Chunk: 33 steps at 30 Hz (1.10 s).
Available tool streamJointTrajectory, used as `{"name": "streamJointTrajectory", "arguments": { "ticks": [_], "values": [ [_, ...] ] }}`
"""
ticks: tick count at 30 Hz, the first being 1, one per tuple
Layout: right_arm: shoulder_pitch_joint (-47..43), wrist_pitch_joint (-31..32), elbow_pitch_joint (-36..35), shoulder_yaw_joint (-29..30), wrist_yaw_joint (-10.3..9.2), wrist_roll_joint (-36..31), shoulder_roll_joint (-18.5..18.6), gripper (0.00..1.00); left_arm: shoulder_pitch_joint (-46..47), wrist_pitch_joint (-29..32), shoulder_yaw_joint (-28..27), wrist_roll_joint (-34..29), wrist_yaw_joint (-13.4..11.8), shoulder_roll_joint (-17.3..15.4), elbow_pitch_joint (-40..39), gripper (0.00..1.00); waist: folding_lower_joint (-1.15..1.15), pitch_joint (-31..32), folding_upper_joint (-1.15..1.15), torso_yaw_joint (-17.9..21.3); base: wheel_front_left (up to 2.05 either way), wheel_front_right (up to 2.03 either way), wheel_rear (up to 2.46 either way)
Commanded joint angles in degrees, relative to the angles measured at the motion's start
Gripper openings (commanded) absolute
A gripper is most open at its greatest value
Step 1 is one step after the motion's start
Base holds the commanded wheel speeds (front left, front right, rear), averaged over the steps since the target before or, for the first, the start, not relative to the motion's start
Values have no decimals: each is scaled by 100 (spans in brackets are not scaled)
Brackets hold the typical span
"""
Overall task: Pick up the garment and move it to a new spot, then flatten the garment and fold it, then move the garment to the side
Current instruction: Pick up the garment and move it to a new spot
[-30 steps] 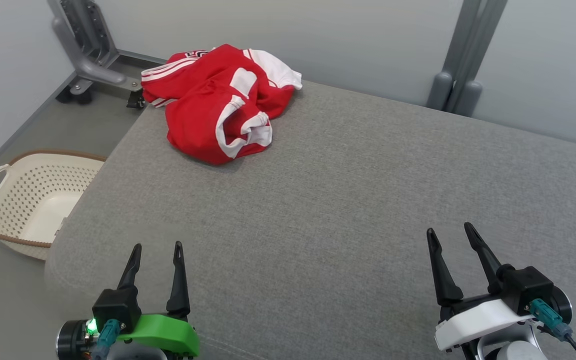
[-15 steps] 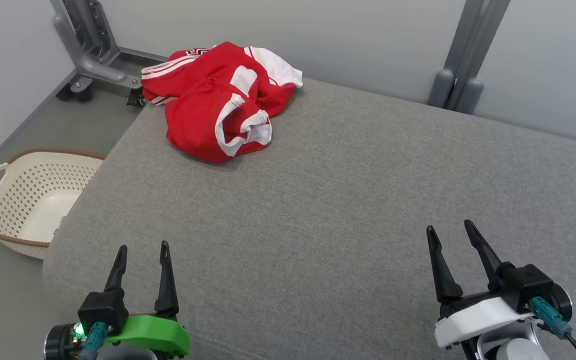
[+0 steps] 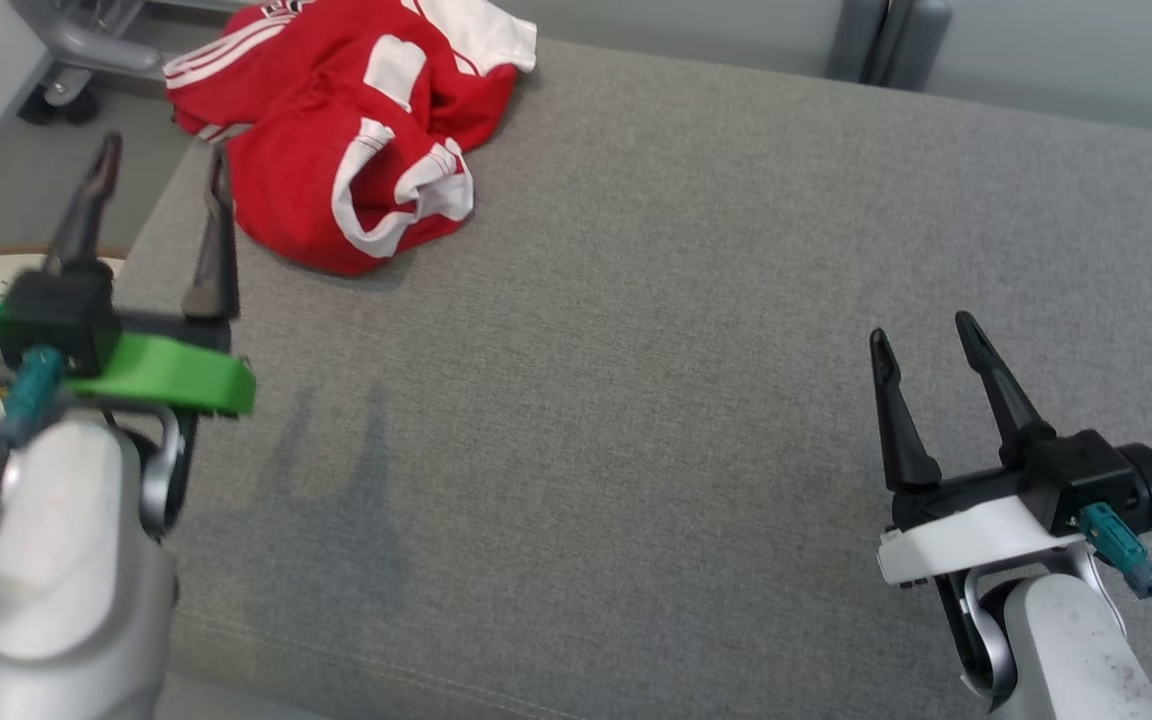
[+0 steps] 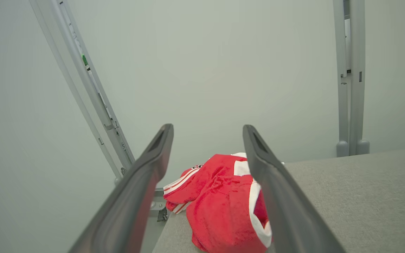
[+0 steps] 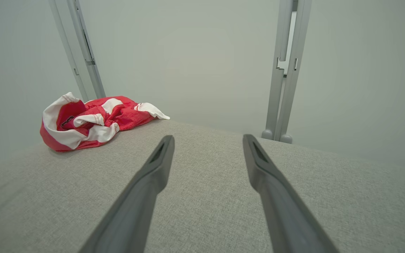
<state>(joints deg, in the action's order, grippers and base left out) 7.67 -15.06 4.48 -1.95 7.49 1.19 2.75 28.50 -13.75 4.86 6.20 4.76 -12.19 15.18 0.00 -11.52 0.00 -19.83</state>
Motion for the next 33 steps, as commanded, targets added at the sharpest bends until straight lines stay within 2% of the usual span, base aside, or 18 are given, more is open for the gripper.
{"name": "streamJointTrajectory", "arguments": {
  "ticks": [1, 6, 11, 14, 19, 23, 24, 25, 26, 33],
  "values": [
    [150, -18, -40, 9, 1, -60, 23, 100, 403, 95, 47, -44, 65, -112, 138, 100, 0, -680, 0, 398, 0, 0, 0],
    [475, -18, -107, -92, 1, -159, 23, 100, 1569, 700, 251, 43, 212, -474, 995, 100, 0, -1187, 0, 716, 0, 0, 0],
    [615, -19, -150, -127, 1, -221, 24, 100, 2128, 1495, 612, 392, 264, -665, 1956, 100, 0, -1482, 0, 973, 0, 0, 0],
    [626, -18, -171, -73, 1, -272, 23, 100, 2267, 1833, 1050, 769, 268, -796, 2342, 100, 0, -1601, 0, 1042, 0, 0, 0],
    [694, -18, -257, -70, 1, -302, 20, 100, 2358, 1826, 1192, 1019, 264, -1007, 2960, 100, 0, -1723, 0, 1111, 0, 0, 0],
    [681, -18, -290, -101, 1, -300, 20, 100, 2450, 1614, 1072, 1030, -9, -1062, 3464, 100, 0, -1710, 0, 1133, 0, 0, 0],
    [680, -18, -295, -106, 1, -304, 20, 100, 2467, 1530, 1051, 1050, -38, -1050, 3541, 44, 0, -1696, 0, 1131, 0, 0, 0],
    [670, -18, -293, -106, 1, -313, 20, 100, 2482, 1414, 1037, 1059, -76, -1034, 3639, 11, 0, -1662, 0, 1121, 0, 0, 0],
    [652, -18, -285, -102, 1, -316, 20, 100, 2491, 1332, 1045, 1045, -87, -1034, 3708, 0, 0, -1632, 0, 1114, 0, 0, 0],
    [529, -18, -173, -161, 1, -164, 20, 100, 2718, 641, 1188, 886, -38, -1081, 3997, 0, 0, -1072, 0, 1084, 0, 0, 0]
  ]
}}
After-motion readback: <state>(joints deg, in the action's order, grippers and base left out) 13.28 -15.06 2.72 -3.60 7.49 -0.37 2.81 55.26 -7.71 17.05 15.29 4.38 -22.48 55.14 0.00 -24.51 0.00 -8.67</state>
